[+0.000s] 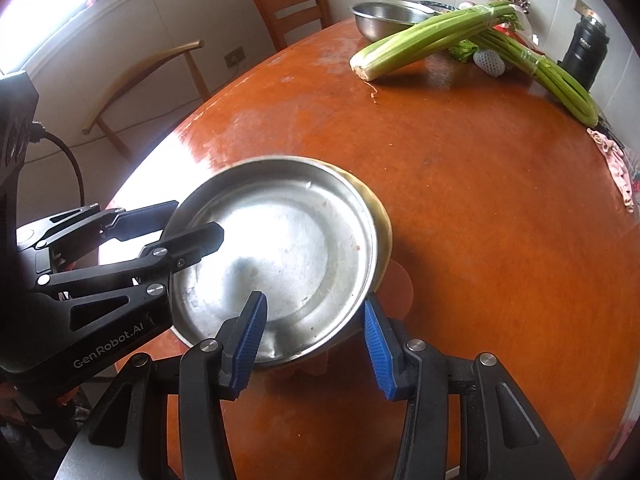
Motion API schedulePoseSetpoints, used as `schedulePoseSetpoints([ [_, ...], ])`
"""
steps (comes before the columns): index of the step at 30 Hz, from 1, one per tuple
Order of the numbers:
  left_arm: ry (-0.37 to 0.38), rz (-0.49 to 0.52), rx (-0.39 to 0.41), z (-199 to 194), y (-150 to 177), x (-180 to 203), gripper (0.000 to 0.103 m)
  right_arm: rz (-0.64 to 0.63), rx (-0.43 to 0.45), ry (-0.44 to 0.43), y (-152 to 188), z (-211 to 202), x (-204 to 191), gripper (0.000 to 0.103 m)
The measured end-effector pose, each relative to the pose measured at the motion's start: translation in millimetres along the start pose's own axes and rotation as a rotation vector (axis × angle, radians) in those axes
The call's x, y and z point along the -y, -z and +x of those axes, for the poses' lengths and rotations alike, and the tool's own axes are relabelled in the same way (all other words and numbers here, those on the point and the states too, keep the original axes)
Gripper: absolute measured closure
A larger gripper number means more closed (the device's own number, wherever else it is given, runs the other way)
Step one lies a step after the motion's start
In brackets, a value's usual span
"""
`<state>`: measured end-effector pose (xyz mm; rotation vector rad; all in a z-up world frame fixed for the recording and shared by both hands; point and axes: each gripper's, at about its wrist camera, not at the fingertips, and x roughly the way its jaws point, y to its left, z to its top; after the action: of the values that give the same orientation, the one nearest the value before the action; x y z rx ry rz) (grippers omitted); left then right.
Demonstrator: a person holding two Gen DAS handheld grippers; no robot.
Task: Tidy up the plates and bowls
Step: 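Lower the steel pan onto the yellow shell plate and open the right gripper, then grasp the rim of the steel bowl holding the white bowls with the right gripper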
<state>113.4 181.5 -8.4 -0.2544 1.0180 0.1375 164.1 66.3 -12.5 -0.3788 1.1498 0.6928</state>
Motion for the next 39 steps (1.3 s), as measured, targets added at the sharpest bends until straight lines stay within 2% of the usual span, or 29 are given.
schedulePoseSetpoints([
  [7, -0.019, 0.004, 0.012, -4, 1, 3, 0.062, 0.010, 0.022, 0.004, 1, -8, 4, 0.053],
  [11, -0.031, -0.005, 0.039, -15, 1, 1, 0.055, 0.019, 0.040, 0.002, 6, -18, 7, 0.053],
  [19, 0.018, 0.019, 0.109, -56, 7, 21, 0.049, 0.059, 0.132, 0.005, 29, -64, 23, 0.050],
  [25, 0.095, 0.101, 0.127, -77, 21, 68, 0.047, 0.116, 0.212, 0.022, 75, -110, 47, 0.044],
  [29, 0.148, 0.156, 0.115, -79, 33, 102, 0.046, 0.166, 0.236, 0.066, 111, -132, 70, 0.042],
  [36, 0.258, 0.227, 0.050, -67, 57, 157, 0.044, 0.261, 0.202, 0.130, 168, -141, 111, 0.041],
  [39, 0.276, 0.252, 0.018, -58, 66, 177, 0.043, 0.292, 0.184, 0.130, 185, -137, 124, 0.041],
])
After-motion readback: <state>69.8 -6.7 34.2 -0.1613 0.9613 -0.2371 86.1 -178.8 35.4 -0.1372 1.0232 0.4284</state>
